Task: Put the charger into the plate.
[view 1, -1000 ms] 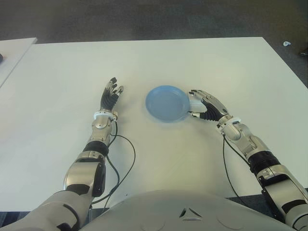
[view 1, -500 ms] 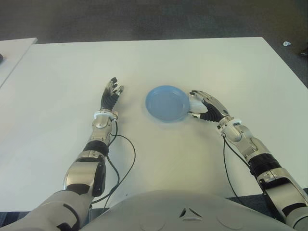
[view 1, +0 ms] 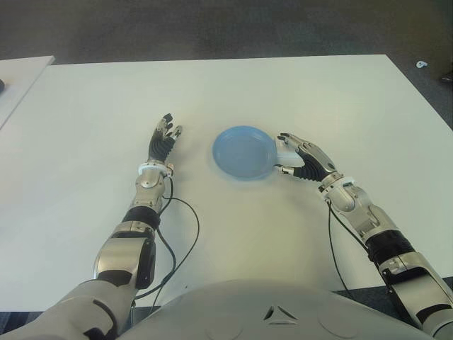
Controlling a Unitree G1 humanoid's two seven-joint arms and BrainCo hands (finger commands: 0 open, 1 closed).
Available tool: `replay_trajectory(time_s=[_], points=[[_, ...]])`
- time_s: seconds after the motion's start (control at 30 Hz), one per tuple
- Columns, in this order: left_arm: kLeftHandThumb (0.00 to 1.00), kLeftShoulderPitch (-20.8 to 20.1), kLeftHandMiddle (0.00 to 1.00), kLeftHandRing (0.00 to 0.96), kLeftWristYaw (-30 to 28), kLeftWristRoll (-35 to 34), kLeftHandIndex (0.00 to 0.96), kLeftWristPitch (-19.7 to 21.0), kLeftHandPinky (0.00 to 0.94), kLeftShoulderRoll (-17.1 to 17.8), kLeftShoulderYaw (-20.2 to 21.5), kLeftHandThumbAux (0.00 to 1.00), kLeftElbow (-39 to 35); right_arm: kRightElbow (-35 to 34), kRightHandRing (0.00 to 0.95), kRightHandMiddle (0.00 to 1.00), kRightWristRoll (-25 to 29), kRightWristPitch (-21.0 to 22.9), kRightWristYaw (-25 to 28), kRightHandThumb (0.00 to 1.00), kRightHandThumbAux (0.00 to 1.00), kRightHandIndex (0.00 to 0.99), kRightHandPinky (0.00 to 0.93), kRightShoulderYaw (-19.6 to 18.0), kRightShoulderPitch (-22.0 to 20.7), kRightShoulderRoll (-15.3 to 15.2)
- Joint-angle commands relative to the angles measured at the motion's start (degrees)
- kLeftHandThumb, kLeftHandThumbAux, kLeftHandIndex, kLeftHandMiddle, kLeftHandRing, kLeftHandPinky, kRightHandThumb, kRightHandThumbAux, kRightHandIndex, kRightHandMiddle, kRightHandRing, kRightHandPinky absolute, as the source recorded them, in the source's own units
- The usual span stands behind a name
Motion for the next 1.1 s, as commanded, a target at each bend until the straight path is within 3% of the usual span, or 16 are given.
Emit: replay_trajectory(time_s=[0.03, 0.23, 0.53, 0.8, 1.1], points=[[0.0, 1.0, 0.037, 0.008, -1.5, 0.6, 0.0, 3.1, 0.0, -1.2, -0.9, 0.511, 1.5, -2.6, 0.187, 0.0, -0.1, 0.9, 4.4, 0.0, 0.359, 0.0, 0.236, 1.5, 6.9, -0.5], [0.0, 1.0, 0.038, 0.008, -1.5, 0.7, 0.0, 3.3, 0.0, -1.0, -0.9, 0.512, 1.5, -9.4, 0.108, 0.0, 0.1, 0.9, 5.0, 0.0, 0.371, 0.0, 0.111, 0.8, 12.4, -1.4], [0.0, 0.9, 0.041, 0.013, -1.4, 0.7, 0.0, 3.6, 0.004, -0.9, -0.9, 0.517, 1.6, -13.6, 0.127, 0.0, 0.4, 0.9, 5.7, 0.0, 0.393, 0.0, 0.19, -0.2, 16.4, -1.2], [0.0, 0.9, 0.044, 0.017, -1.2, 0.9, 0.0, 3.6, 0.003, -0.8, -1.0, 0.517, 1.5, -14.7, 0.237, 0.0, 0.4, 0.7, 6.1, 0.0, 0.379, 0.0, 0.35, -0.6, 18.2, -0.9], [0.0, 0.8, 0.053, 0.027, -1.2, 0.9, 0.0, 3.6, 0.013, -0.7, -1.0, 0.517, 1.7, -16.7, 0.336, 0.002, 1.0, 1.1, 6.7, 0.0, 0.378, 0.0, 0.367, -1.3, 20.6, -1.2]])
